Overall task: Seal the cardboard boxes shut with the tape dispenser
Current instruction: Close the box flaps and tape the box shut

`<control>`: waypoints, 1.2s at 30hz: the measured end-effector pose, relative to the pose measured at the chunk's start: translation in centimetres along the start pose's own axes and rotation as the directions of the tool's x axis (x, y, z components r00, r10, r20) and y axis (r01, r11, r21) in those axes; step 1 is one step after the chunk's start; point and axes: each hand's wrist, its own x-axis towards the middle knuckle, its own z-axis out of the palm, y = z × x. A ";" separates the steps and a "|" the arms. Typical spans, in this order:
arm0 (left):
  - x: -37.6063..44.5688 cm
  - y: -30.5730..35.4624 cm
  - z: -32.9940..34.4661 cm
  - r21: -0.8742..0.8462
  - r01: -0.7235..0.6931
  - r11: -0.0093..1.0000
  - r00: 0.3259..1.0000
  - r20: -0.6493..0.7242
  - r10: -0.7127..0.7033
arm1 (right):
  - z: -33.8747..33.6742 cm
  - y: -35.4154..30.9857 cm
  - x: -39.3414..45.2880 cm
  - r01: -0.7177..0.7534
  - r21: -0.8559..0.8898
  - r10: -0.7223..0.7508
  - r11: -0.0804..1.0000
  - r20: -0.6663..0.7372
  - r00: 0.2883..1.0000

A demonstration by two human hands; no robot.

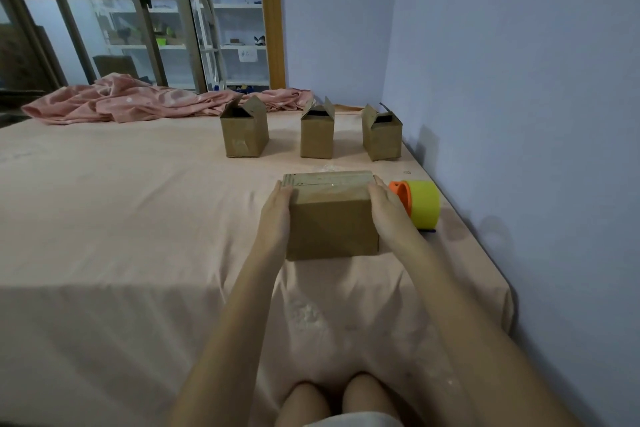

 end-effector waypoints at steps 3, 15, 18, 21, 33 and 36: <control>-0.7 -0.2 -0.2 -0.015 0.070 0.997 0.996 0.052 -0.069 | -0.2 -0.4 -0.5 -0.008 -0.137 0.008 0.991 0.001 1.000; 0.9 0.9 -0.5 -0.008 -0.077 0.997 0.996 0.049 0.077 | 1.7 1.5 -6.7 0.451 -0.695 -0.728 0.560 -0.154 0.668; 0.2 0.3 -0.2 0.048 -0.200 0.979 0.979 0.047 0.198 | 1.8 2.2 -6.5 0.391 -0.667 -0.610 0.635 -0.122 0.783; -0.6 -0.5 0.0 0.074 -0.261 0.962 0.965 0.053 0.258 | 1.3 2.5 -5.8 0.327 -0.640 -0.498 0.695 -0.101 0.861; -4.0 -0.9 3.3 0.482 -0.429 0.764 0.900 0.160 0.405 | -3.3 3.4 -4.3 0.087 -0.710 -0.482 0.699 -0.378 0.790; -4.2 -0.8 4.5 0.571 -0.439 0.694 0.885 0.138 0.445 | -4.7 5.5 -3.4 0.007 -0.612 -0.294 0.791 -0.369 0.882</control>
